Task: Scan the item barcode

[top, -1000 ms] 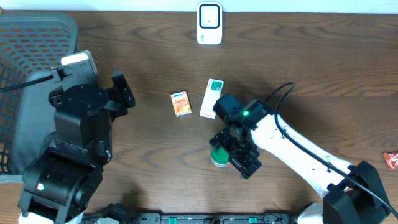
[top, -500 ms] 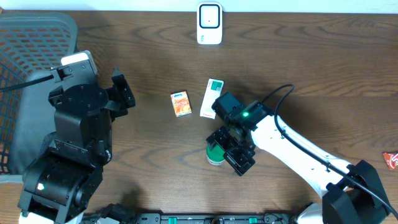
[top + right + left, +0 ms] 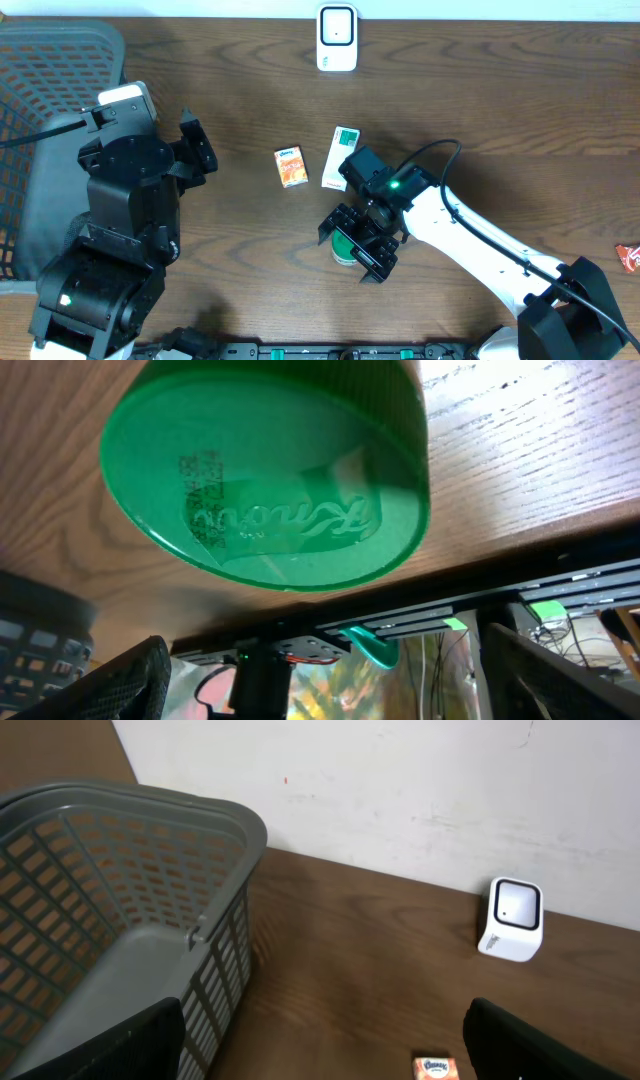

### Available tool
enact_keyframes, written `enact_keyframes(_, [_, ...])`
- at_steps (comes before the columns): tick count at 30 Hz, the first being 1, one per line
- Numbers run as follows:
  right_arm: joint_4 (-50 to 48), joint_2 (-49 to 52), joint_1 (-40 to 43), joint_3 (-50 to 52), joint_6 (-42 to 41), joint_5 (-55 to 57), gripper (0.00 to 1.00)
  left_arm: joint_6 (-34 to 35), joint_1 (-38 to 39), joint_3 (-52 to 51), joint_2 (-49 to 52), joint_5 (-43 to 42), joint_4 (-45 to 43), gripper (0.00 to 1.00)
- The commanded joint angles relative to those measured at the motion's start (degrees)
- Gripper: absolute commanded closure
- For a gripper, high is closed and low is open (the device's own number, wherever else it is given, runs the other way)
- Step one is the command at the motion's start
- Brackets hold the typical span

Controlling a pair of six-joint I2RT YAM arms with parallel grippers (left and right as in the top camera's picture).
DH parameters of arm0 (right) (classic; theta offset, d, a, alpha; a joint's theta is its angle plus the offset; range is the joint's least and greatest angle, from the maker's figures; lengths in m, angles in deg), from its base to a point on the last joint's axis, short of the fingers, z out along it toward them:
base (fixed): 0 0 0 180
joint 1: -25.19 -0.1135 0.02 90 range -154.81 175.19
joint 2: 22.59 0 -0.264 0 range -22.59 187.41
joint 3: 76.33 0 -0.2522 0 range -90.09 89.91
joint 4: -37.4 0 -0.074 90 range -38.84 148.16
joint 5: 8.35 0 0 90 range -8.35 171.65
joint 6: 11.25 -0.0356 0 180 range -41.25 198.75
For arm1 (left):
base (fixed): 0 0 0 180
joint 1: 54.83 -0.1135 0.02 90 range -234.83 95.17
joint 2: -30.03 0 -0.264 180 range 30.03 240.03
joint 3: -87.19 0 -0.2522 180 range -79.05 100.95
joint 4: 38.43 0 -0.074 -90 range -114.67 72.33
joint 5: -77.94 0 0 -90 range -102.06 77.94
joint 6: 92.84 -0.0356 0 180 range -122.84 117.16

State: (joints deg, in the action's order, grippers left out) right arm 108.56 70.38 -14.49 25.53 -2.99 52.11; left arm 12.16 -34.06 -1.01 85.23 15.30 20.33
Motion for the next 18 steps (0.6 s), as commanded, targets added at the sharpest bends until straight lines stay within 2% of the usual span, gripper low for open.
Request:
enact_keyframes(1, [0.5, -0.3, 0.0, -0.9, -6.6, 3.6, 0.06, 0.3, -0.1, -0.6, -0.2, 0.6, 0.0, 0.11])
enact_keyframes(6, [0.6, -0.3, -1.4, -0.9, -20.3, 11.6, 0.04, 0.3, -0.1, -0.6, -0.2, 0.5, 0.0, 0.11])
enact_keyframes(14, [-1.5, 0.5, -4.0, -0.8, -31.5, 18.6, 0.04, 0.3, -0.1, -0.6, -0.2, 0.5, 0.0, 0.11])
enact_keyframes(18, [-1.8, 2.0, -4.7, -0.8, -33.1, 18.7, 0.05, 0.3, -0.1, -0.6, -0.2, 0.5, 0.0, 0.11])
